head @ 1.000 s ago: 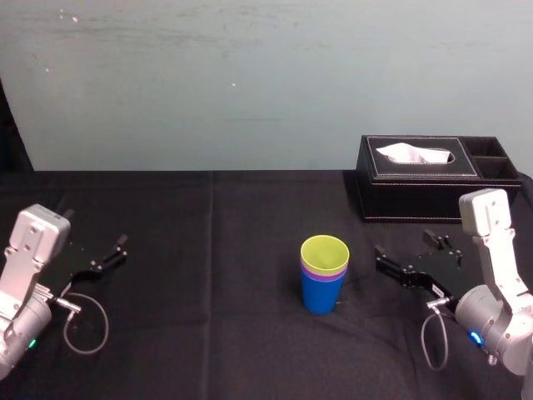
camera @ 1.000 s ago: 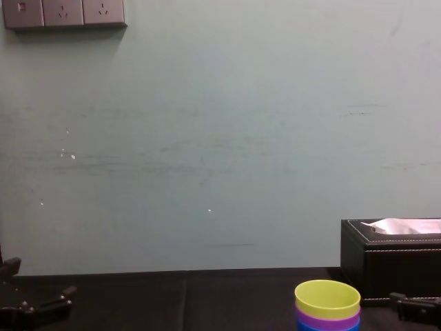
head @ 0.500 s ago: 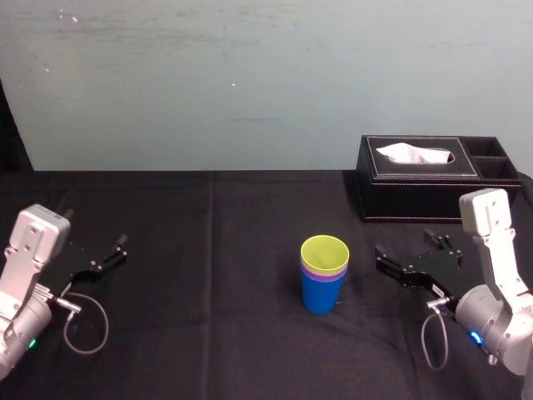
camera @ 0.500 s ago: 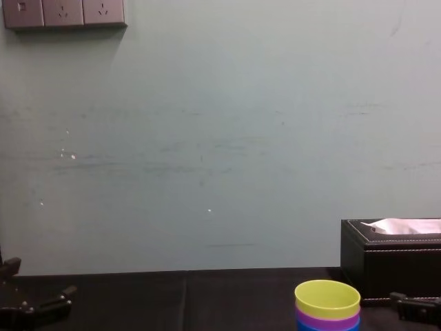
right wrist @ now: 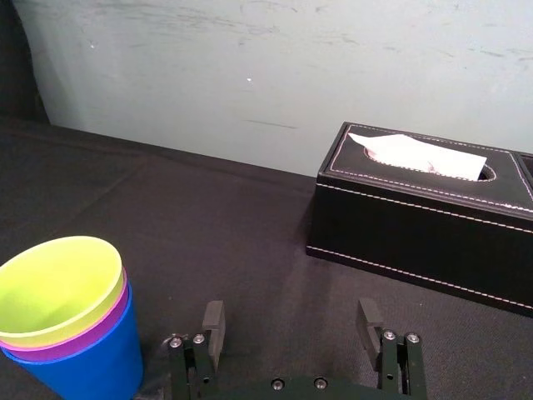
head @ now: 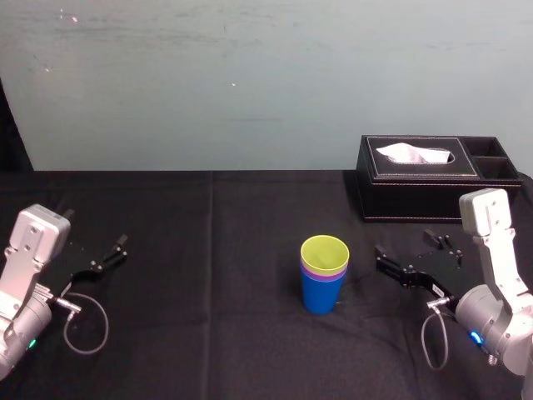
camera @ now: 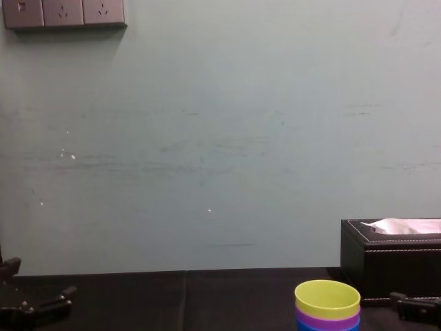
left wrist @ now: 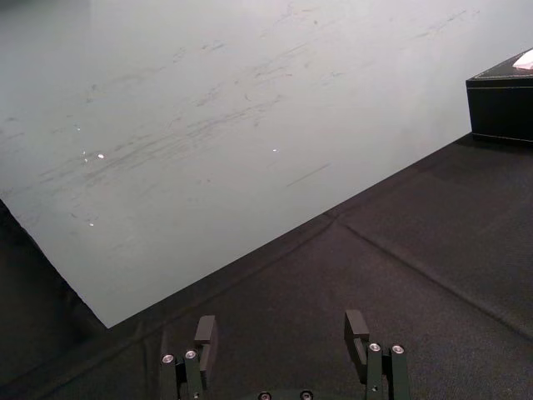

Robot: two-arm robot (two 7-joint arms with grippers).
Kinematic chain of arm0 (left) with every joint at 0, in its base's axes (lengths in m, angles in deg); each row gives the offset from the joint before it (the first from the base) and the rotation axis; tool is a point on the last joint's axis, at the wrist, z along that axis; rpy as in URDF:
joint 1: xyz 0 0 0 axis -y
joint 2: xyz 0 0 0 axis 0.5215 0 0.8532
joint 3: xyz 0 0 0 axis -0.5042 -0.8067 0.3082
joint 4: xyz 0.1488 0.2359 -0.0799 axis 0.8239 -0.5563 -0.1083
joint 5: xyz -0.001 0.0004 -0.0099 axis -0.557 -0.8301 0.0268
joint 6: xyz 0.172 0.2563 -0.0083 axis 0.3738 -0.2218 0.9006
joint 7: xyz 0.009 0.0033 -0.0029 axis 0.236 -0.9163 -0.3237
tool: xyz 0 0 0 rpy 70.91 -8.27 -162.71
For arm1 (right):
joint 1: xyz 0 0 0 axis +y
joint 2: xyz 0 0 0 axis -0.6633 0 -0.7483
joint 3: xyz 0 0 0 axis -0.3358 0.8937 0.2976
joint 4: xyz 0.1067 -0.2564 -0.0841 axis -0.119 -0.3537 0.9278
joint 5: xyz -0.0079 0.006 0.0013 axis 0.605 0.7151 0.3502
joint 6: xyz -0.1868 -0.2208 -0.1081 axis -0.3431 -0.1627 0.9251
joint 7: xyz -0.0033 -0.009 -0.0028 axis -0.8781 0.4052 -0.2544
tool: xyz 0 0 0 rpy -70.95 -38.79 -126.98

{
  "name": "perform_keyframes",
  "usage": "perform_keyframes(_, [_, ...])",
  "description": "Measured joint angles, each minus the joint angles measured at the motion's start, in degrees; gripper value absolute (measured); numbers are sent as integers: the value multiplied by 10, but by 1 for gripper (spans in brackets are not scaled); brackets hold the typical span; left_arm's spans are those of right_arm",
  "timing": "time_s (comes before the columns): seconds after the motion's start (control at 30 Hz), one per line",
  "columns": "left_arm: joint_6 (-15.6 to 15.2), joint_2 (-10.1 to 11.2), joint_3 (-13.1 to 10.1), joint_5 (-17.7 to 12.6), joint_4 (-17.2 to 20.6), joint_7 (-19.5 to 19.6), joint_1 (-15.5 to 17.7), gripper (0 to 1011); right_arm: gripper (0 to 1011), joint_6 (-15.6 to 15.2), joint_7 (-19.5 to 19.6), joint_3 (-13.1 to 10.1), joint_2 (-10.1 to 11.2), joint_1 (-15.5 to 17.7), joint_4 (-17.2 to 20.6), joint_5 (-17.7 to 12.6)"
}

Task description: Stack the three plastic cups sequentially using one hand.

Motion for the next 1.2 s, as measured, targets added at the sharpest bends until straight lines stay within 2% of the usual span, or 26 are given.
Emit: perform_keyframes(1.2, [0,0,0,0,0,0,0,1000,1003,0,0,0,0,0,0,0])
